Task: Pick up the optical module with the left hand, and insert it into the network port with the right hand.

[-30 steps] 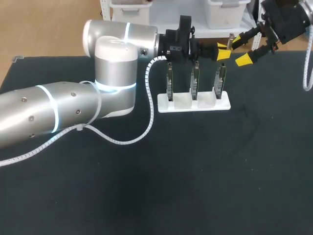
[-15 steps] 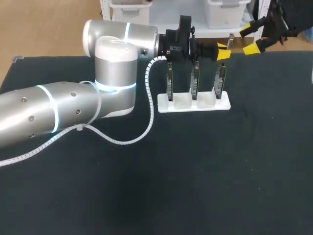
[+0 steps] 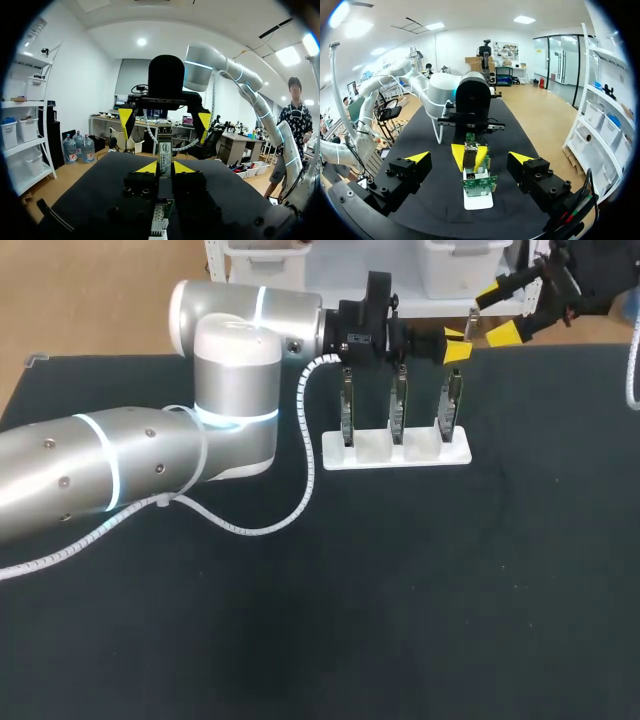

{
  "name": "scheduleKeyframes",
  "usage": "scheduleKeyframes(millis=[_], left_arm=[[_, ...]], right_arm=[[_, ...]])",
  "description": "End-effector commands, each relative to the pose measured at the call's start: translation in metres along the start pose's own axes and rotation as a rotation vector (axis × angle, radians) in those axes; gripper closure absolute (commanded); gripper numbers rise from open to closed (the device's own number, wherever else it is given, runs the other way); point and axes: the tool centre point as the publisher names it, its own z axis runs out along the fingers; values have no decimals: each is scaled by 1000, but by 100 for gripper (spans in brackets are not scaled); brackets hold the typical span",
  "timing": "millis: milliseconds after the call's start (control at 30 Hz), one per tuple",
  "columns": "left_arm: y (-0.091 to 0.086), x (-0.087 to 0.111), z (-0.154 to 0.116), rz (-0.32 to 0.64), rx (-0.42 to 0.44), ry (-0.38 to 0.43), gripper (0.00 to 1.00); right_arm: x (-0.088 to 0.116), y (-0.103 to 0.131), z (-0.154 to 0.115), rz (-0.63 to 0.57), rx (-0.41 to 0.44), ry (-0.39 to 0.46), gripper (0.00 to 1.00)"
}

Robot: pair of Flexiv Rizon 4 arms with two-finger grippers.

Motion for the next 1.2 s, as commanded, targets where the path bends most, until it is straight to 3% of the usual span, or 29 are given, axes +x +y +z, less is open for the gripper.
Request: scheduleKeyframes(millis=[33, 867, 900, 933, 967, 1000, 1067, 1133, 1167, 1200], left_arm=[[-2, 0, -1, 0, -4, 1, 100], [-2, 0, -1, 0, -4, 1, 100], [-2, 0, -1, 0, -4, 1, 100], [-2, 0, -1, 0, -4, 1, 100], [-2, 0, -1, 0, -4, 1, 100], [-2, 0, -1, 0, -4, 1, 100], [-2, 0, -1, 0, -4, 1, 100], [-2, 0, -1, 0, -4, 1, 100], [-2, 0, -1, 0, -4, 1, 100], [-2, 0, -1, 0, -4, 1, 100]], right_arm=[[-3, -5, 4, -9, -21, 2, 0], [-13, -3, 15, -31, -59, 4, 0], [-13, -3, 15, -31, -58, 5, 9], [-13, -3, 15, -30, -56, 5, 5], [-13, -3, 15, -30, -54, 5, 9], [-13, -3, 15, -31, -52, 5, 31], [-14, -4, 15, -31, -48, 5, 42], [-14, -4, 15, -32, -46, 6, 69], [-14, -4, 15, -33, -46, 7, 96], [-14, -4, 15, -34, -46, 8, 100]])
